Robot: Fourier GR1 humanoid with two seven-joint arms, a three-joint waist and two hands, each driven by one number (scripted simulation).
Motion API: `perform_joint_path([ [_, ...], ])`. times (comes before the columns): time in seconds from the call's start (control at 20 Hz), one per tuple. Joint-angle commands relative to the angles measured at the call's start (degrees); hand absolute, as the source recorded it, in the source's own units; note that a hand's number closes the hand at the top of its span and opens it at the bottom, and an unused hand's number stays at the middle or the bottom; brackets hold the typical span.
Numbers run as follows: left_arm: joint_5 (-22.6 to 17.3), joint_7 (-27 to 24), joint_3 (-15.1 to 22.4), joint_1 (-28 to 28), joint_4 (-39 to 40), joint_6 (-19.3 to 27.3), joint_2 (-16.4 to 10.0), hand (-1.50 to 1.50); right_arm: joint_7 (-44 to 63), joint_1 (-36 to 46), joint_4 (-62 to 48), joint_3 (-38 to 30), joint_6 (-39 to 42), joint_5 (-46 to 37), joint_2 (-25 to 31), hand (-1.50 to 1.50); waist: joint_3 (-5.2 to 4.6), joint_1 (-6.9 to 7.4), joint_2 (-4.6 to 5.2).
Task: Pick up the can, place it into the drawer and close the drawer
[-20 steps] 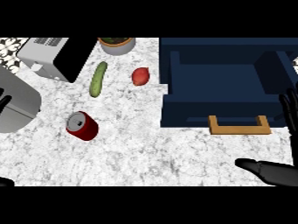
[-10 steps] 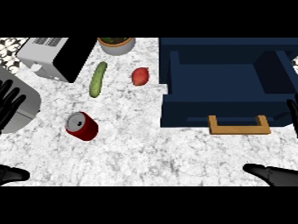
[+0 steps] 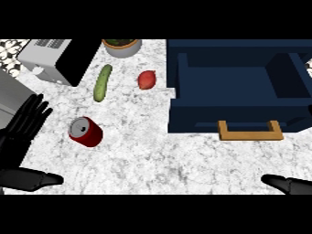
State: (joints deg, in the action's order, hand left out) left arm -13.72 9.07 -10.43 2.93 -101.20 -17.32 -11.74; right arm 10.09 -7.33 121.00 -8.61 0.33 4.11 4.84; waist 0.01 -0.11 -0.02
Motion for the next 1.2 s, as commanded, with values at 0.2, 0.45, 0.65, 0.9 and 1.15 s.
perform_joint_path([
  [0.2, 9.7, -14.4, 2.5, 4.1, 10.9, -0.6, 3.6, -1.5, 3.1, 0.4, 2.9, -1.8, 0.8, 1.8, 0.7, -1.5, -0.03, 0.04, -0.01],
  [0.45, 10.6, -16.3, -0.7, -3.5, 20.2, 2.3, 2.5, -1.5, -1.1, -3.5, 2.5, -5.7, 4.6, 5.3, 1.4, -1.5, 0.0, -0.23, 0.01],
  [0.65, 13.0, -23.7, -0.1, -1.4, 26.6, 1.9, 3.1, -1.5, 1.6, 0.8, 0.2, -3.5, 2.3, 1.6, 0.5, -1.5, -0.02, 0.06, 0.03],
  [0.9, 11.7, -20.1, -1.1, -4.7, 28.3, 2.9, 2.4, -1.5, 2.7, -5.4, 7.9, -3.0, 3.3, 0.9, -1.6, -1.5, 0.0, -0.06, -0.04],
  [1.15, 15.1, -28.4, -1.4, -11.6, 43.7, 5.1, 2.1, -1.5, 0.8, -2.3, 2.6, -7.8, 5.8, 4.3, 0.9, -1.5, -0.01, -0.14, 0.02],
])
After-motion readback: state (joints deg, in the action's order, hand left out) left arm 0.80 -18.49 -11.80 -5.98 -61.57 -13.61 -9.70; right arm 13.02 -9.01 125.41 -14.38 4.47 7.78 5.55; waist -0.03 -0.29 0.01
